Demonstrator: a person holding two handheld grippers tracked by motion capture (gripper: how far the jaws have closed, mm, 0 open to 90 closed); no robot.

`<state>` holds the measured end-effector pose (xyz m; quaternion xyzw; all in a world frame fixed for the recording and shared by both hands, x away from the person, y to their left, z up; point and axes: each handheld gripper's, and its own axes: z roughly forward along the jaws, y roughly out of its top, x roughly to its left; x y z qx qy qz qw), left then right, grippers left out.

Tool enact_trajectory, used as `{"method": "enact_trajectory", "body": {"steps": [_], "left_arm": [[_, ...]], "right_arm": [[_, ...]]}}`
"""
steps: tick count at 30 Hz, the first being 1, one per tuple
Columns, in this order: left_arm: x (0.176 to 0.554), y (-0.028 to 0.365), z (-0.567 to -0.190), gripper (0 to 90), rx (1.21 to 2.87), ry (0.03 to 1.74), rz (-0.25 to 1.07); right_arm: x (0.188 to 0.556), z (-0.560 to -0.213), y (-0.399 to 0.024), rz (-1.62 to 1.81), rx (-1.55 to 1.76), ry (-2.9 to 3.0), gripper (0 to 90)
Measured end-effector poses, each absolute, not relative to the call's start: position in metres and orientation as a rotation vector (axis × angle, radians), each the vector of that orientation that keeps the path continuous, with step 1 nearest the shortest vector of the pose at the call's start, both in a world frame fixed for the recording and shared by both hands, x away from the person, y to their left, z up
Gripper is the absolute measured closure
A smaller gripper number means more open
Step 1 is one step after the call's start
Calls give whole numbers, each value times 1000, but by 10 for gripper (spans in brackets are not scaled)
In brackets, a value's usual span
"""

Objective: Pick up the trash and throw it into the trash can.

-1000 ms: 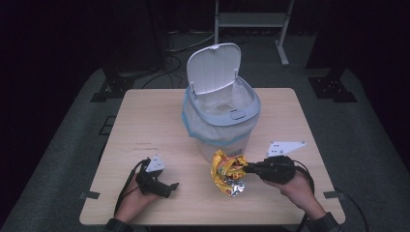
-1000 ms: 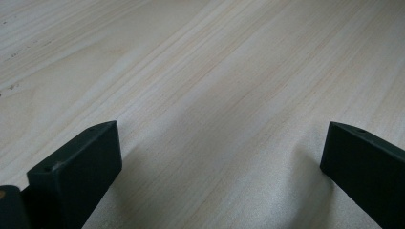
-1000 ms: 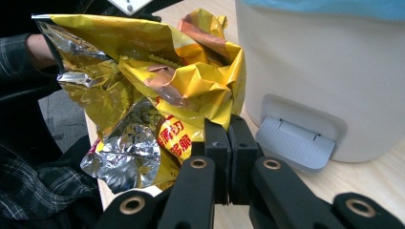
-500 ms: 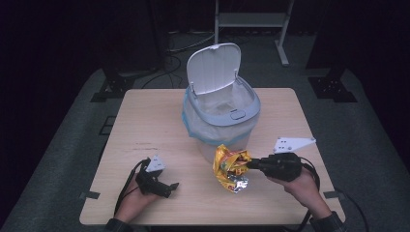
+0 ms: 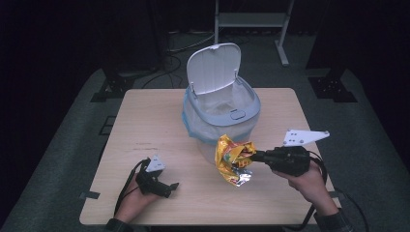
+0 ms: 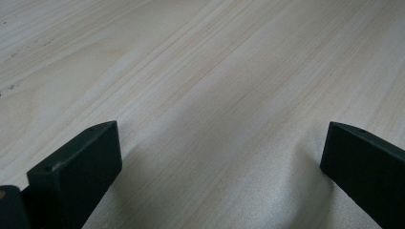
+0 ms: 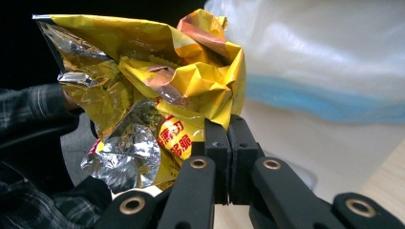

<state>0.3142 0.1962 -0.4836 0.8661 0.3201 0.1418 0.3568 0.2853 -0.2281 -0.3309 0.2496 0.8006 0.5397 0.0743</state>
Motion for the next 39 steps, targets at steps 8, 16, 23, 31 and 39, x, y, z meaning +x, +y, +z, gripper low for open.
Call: {"method": "enact_trajectory", "body": {"steps": [8, 16, 23, 31, 39], "left_arm": [[314, 196, -484, 0, 2234, 826, 367], [314, 196, -484, 0, 2234, 826, 368], [314, 196, -484, 0, 2233, 826, 368], [314, 196, -484, 0, 2233, 826, 368], [314, 196, -484, 0, 2232, 826, 368]], "right_arm": [[285, -311, -230, 1674, 717, 2352, 890], [285, -296, -231, 1709, 700, 2310, 890], [286, -285, -229, 1721, 684, 2280, 890], [291, -274, -227, 1747, 679, 2239, 891], [302, -263, -230, 1762, 703, 2183, 891]]}}
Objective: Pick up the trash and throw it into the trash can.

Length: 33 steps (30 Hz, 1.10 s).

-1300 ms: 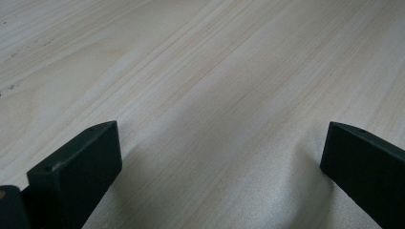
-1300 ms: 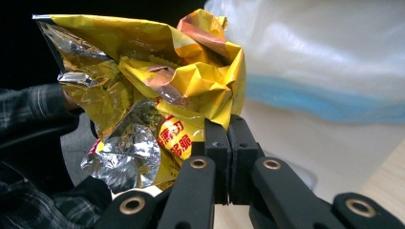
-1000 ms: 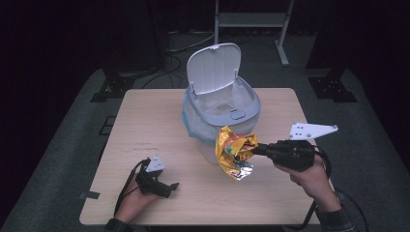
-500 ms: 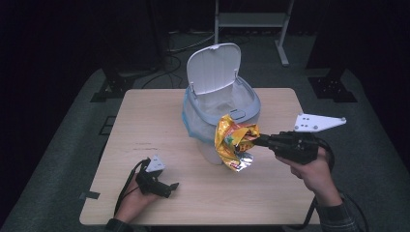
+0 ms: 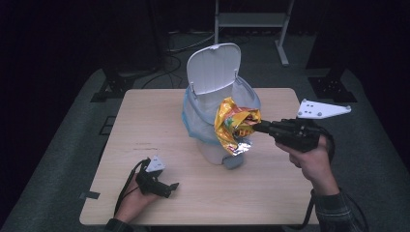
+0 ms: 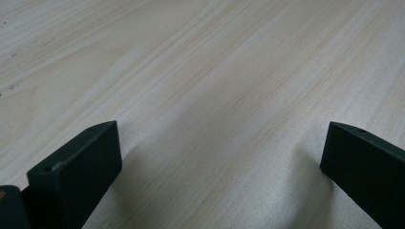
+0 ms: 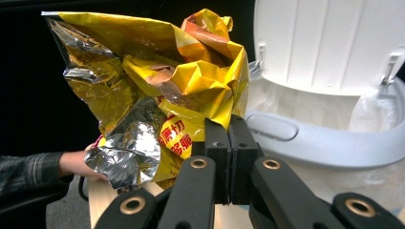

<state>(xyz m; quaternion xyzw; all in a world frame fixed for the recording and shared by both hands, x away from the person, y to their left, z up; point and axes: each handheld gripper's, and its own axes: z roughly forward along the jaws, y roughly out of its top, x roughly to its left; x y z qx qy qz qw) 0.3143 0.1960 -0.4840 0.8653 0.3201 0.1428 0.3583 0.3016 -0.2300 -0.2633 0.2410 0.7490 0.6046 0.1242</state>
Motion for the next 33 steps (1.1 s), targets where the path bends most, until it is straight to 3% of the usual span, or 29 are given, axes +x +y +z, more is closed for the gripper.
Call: {"method": "enact_trajectory", "body": {"steps": [33], "left_arm": [[314, 196, -484, 0, 2234, 826, 368]], "right_arm": [[352, -236, -221, 1742, 814, 2044, 891]]}}
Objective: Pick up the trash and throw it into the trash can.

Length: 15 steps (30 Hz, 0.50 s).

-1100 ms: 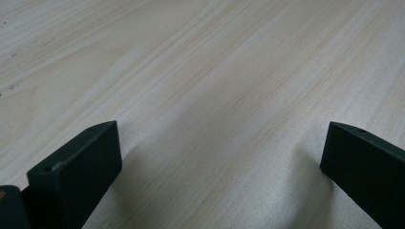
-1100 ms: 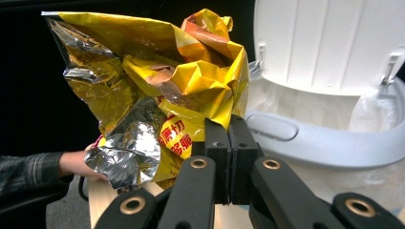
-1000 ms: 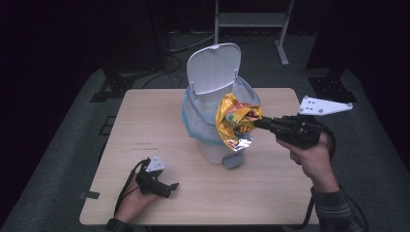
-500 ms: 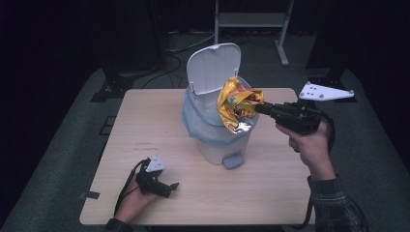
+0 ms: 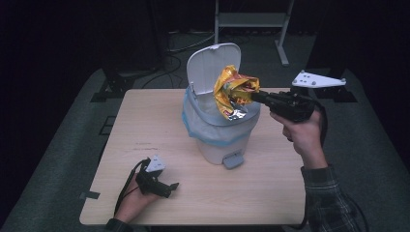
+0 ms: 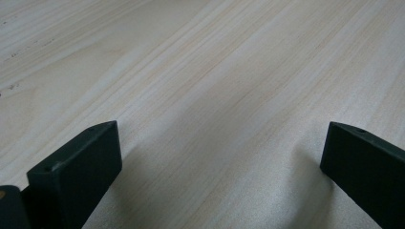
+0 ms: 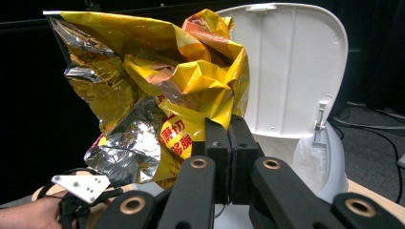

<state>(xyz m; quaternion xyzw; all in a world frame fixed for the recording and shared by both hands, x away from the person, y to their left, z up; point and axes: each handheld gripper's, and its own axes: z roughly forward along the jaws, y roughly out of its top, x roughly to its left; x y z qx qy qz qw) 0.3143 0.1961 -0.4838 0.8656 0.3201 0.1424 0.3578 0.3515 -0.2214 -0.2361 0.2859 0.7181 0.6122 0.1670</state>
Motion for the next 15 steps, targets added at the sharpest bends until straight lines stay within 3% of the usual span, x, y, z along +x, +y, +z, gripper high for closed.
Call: {"method": "enact_trajectory", "body": {"steps": [15], "left_arm": [[314, 196, -484, 0, 2233, 827, 366]], "right_arm": [[382, -241, -204, 1681, 871, 2046, 889]]}}
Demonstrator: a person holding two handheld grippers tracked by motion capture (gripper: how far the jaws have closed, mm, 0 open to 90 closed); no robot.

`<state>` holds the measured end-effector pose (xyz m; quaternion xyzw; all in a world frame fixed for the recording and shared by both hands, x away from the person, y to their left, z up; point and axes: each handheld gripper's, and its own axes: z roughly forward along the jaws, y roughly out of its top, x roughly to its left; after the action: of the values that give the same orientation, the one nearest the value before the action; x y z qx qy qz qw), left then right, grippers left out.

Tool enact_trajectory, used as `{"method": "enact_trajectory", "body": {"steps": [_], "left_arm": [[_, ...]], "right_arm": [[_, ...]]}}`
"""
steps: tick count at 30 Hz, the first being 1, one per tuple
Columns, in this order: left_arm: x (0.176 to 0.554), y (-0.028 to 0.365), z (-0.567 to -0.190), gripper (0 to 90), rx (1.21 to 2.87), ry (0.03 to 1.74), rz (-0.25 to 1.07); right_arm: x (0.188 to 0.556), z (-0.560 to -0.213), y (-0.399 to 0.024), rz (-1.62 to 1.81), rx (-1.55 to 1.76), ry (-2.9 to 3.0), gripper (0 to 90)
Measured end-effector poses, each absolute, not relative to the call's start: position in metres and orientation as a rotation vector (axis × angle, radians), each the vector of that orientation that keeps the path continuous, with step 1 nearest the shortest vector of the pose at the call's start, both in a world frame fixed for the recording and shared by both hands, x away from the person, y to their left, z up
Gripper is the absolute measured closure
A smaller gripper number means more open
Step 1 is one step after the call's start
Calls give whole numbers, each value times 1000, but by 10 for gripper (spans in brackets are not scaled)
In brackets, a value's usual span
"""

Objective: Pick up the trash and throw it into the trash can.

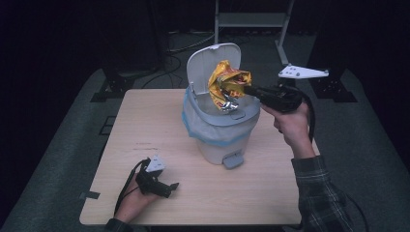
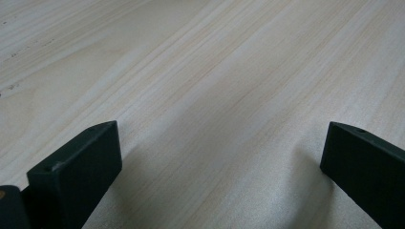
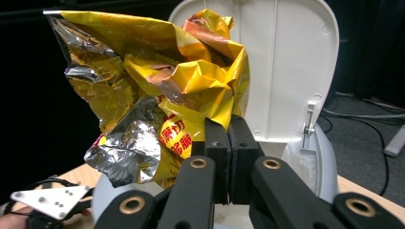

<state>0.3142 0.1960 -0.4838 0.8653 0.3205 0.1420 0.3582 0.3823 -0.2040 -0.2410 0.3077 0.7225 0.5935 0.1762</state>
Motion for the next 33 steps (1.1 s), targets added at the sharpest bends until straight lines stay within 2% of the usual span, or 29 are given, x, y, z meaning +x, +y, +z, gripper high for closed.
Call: {"method": "enact_trajectory", "body": {"steps": [10, 22, 25, 30, 33], "left_arm": [[314, 196, -484, 0, 2229, 829, 366], [314, 196, -484, 0, 2230, 828, 366], [314, 196, -484, 0, 2229, 827, 366], [314, 196, -484, 0, 2232, 825, 366], [314, 196, -484, 0, 2234, 824, 367]], "right_arm": [[397, -252, -193, 1619, 912, 2076, 881], [403, -257, -191, 1597, 939, 2072, 808], [403, -257, -192, 1604, 936, 2064, 750], [403, -251, -187, 1590, 959, 2072, 586], [399, -242, -183, 1594, 943, 2052, 565]]}}
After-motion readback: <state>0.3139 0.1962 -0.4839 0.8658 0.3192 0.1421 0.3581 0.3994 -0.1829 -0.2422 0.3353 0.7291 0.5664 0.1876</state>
